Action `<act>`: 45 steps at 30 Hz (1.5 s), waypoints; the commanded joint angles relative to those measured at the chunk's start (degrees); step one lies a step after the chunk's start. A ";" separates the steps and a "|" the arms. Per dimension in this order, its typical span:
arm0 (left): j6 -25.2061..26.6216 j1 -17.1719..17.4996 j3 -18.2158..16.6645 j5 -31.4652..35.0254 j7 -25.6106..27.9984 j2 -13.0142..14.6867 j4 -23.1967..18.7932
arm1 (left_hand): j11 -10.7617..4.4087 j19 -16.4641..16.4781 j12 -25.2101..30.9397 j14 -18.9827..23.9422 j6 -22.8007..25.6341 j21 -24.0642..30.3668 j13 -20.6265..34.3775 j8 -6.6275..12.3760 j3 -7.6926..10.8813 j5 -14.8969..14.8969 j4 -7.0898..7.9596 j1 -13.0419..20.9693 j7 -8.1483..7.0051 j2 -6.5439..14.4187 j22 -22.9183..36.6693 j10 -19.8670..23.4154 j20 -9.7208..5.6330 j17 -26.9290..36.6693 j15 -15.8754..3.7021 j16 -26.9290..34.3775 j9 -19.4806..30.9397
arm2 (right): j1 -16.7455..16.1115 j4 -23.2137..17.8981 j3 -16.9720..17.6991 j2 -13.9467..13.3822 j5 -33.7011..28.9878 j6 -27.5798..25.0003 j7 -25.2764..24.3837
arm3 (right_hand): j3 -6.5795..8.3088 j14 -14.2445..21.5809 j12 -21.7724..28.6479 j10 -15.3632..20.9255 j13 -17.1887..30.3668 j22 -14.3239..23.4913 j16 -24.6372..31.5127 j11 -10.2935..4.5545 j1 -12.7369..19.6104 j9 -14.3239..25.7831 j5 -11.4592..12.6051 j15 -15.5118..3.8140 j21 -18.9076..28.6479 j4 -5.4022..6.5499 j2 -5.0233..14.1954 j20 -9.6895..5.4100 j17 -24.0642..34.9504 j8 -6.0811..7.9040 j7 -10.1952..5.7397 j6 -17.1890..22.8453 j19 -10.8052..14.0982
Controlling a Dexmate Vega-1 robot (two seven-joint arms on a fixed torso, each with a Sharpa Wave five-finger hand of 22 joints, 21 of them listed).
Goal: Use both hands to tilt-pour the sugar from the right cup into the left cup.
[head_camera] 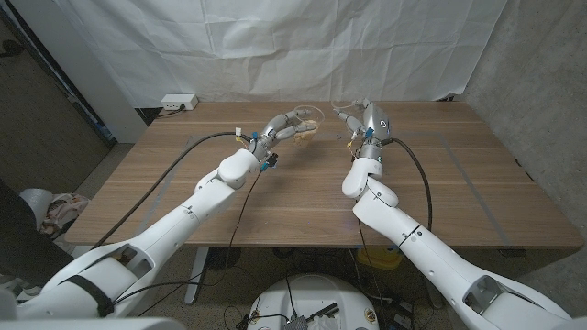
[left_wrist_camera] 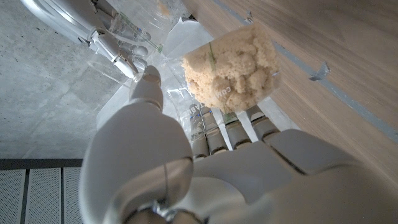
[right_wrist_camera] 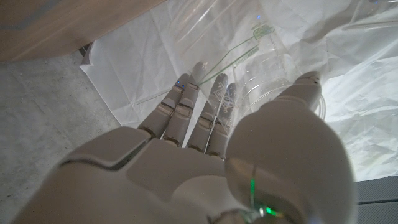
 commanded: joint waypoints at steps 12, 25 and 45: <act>7.29 10.14 -2.34 -0.39 15.25 -2.63 -9.97 | 0.57 0.30 -0.62 0.13 -0.99 0.35 -0.26 -1.01 0.23 0.32 0.08 0.58 0.30 0.77 0.10 -0.60 0.50 0.30 -3.55 0.30 -0.36 | -5.23 1.11 3.76 5.51 13.01 6.62 -9.27 | 0.66 -0.91 -0.40 -0.50 0.32 0.04 0.16 0.83 0.31 0.47 0.62 -8.16 -0.10 0.88 0.92 -0.63 1.06 -0.46 -1.36 1.67 -0.51; 12.06 12.96 -3.18 -3.85 17.23 -2.34 -13.77 | 1.38 -0.36 -1.52 -1.16 -2.82 0.17 -0.48 -2.45 0.14 0.26 0.34 0.41 1.11 1.01 0.11 -2.47 0.84 0.45 -2.53 -0.13 -0.82 | -5.47 1.95 2.84 5.67 15.92 6.87 -10.17 | 0.48 -2.56 -1.44 -1.73 -0.41 0.09 -0.83 1.85 0.33 0.76 0.92 -8.12 -0.21 1.11 0.86 -0.68 0.86 -1.02 -0.82 0.45 -0.75; 16.83 14.10 -3.19 -4.96 19.50 -1.08 -17.00 | 1.80 -0.45 -1.69 -1.11 -2.62 0.25 -0.72 -3.23 -0.05 0.20 0.51 -0.02 1.50 0.99 0.12 -2.49 0.87 0.53 -2.23 -0.14 -1.30 | -4.32 6.34 0.12 5.92 15.65 3.60 -11.32 | 0.36 -3.01 -1.96 -2.27 -0.80 0.11 -1.43 1.92 0.49 0.82 1.25 -8.02 -0.17 1.32 0.83 -0.68 0.48 -1.50 -0.66 -0.10 -0.67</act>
